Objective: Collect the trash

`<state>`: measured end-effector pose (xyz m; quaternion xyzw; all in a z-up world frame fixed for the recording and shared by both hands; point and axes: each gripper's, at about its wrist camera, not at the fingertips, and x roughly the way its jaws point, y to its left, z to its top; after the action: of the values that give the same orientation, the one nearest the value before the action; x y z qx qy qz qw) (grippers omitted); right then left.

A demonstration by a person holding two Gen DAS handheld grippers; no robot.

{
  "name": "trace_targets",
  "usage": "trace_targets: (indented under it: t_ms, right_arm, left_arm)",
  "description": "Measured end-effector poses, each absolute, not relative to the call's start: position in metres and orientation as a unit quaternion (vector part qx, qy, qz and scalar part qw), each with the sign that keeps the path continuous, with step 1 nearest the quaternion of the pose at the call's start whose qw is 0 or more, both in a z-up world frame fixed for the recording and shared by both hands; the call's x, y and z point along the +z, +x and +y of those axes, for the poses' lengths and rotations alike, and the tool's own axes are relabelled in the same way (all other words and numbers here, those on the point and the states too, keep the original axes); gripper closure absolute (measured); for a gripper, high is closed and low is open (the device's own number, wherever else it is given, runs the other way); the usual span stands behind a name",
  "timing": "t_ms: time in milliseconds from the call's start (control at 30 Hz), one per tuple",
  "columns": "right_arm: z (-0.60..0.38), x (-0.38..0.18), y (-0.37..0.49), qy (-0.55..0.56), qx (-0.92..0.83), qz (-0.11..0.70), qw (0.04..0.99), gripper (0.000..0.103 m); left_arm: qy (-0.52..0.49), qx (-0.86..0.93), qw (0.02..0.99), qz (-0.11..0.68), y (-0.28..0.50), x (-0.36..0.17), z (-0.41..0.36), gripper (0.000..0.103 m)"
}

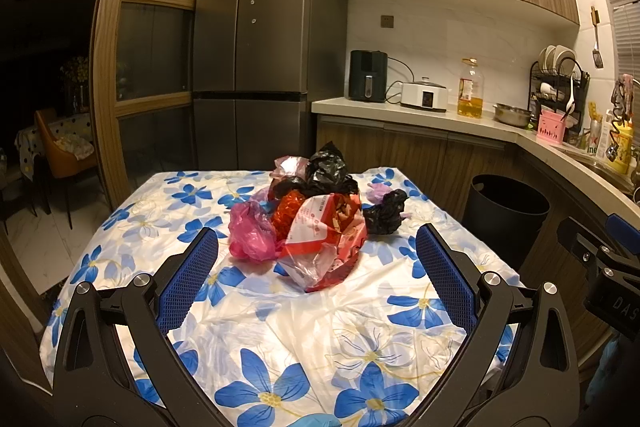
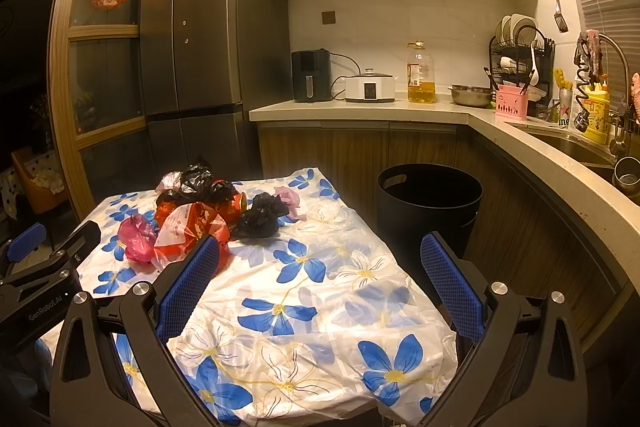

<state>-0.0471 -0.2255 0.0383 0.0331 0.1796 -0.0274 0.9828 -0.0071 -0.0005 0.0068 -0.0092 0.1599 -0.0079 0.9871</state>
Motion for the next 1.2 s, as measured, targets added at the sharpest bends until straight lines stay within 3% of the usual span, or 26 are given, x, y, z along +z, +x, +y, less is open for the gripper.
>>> trace_targets:
  t_ms: [1200]
  right_arm:
    - [-0.2278, 0.0380, -0.0409, 0.036, -0.032, 0.183, 0.982, 0.006]
  left_arm:
    - [-0.011, -0.010, 0.986, 0.165, -0.0119, 0.0044, -0.0061, 0.006]
